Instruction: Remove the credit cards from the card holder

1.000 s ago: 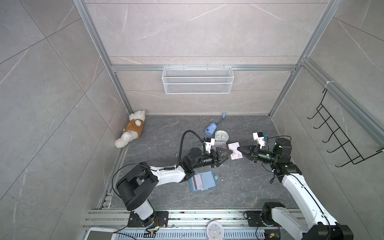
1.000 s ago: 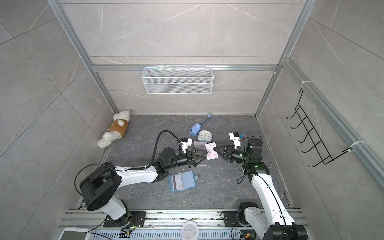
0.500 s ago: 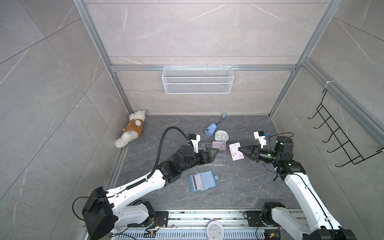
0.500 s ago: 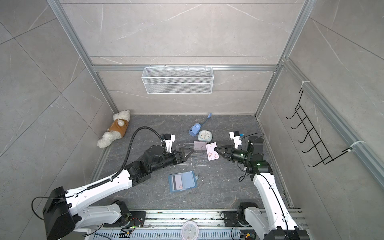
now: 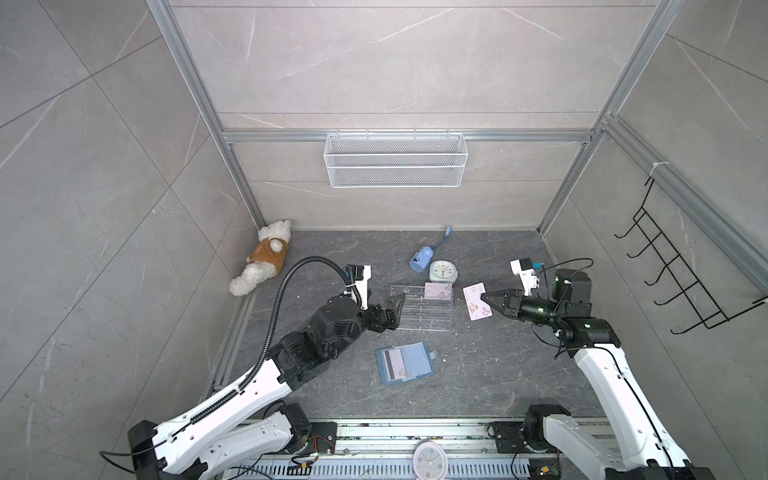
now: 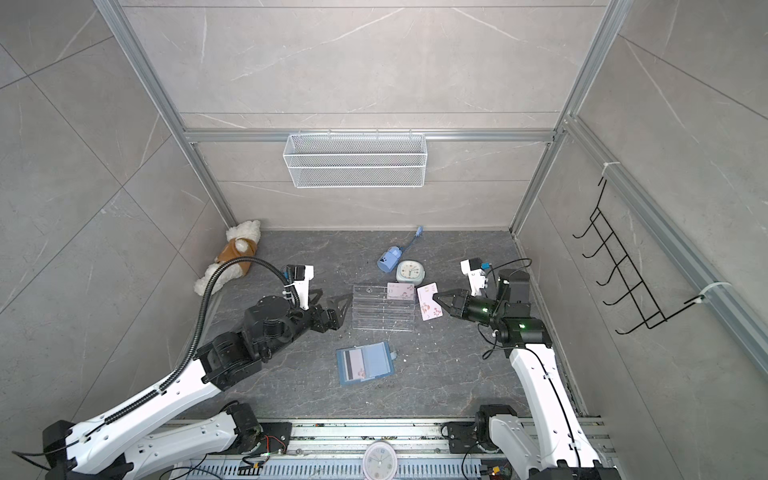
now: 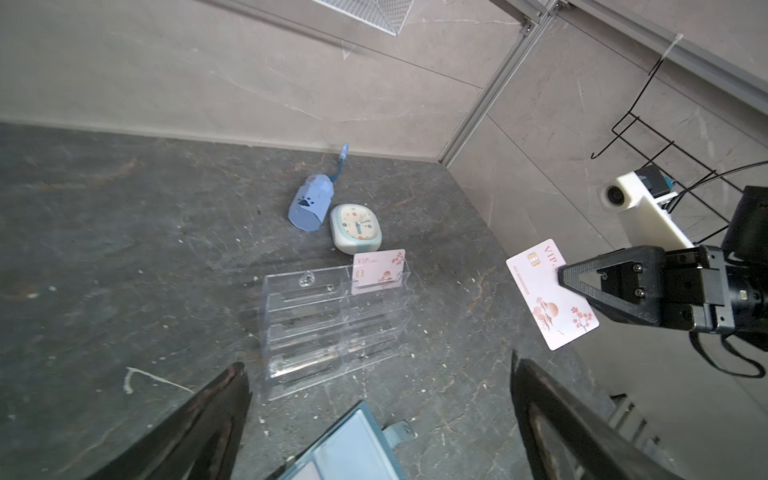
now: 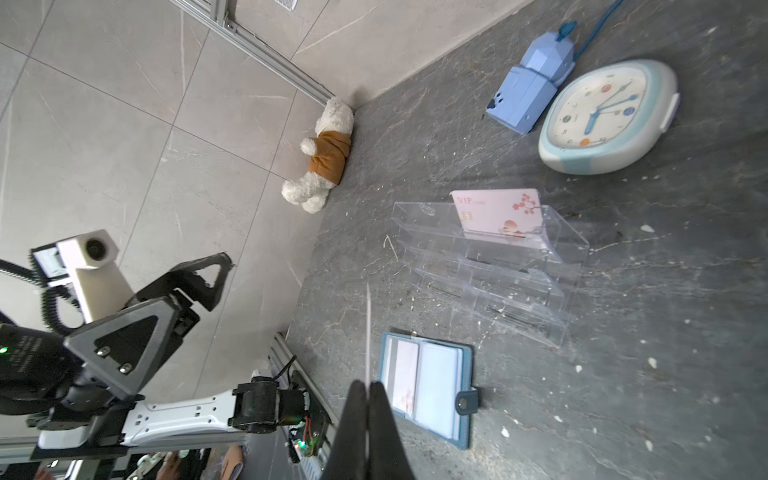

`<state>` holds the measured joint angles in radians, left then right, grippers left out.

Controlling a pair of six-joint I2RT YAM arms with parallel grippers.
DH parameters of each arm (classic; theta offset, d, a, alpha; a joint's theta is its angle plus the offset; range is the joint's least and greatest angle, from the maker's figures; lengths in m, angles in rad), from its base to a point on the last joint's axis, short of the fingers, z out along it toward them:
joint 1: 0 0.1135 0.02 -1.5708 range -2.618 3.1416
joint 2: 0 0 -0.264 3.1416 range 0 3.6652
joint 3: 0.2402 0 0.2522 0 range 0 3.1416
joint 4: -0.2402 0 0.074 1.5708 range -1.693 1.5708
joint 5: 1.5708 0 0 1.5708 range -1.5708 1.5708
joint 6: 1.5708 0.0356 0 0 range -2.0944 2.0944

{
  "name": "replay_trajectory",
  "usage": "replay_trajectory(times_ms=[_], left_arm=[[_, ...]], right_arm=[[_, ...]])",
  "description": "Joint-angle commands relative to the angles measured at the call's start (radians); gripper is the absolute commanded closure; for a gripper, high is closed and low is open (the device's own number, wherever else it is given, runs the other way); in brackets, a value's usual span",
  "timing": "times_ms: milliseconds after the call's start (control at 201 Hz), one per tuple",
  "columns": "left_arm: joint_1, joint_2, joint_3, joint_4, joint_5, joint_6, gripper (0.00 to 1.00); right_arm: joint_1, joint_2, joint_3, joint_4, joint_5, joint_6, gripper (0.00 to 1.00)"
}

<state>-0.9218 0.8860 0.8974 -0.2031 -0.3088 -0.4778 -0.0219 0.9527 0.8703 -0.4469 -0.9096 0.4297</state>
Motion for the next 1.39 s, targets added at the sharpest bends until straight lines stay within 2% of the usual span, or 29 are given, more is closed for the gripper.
replay_trajectory(times_ms=[0, 279, 816, 1050, 1389], left_arm=[[0.002, -0.048, 0.029, -0.042, -0.085, 0.133, 0.00], [0.002, -0.121, 0.024, -0.138, -0.125, 0.180, 0.00], [0.002, -0.359, -0.095, -0.333, -0.220, 0.112, 0.00], [0.002, -0.386, -0.110, -0.399, -0.235, 0.105, 0.00], [0.003, -0.413, -0.143, -0.403, -0.221, 0.095, 0.00]], right_arm=[[0.002, 0.002, 0.051, -0.043, 0.044, -0.101, 1.00], [0.001, 0.081, 0.083, 0.007, 0.058, -0.160, 1.00], [0.006, 0.237, 0.155, 0.079, 0.047, -0.444, 1.00], [0.025, 0.264, 0.204, -0.004, 0.050, -0.609, 1.00], [0.104, 0.304, 0.314, -0.207, 0.163, -0.870, 1.00]])
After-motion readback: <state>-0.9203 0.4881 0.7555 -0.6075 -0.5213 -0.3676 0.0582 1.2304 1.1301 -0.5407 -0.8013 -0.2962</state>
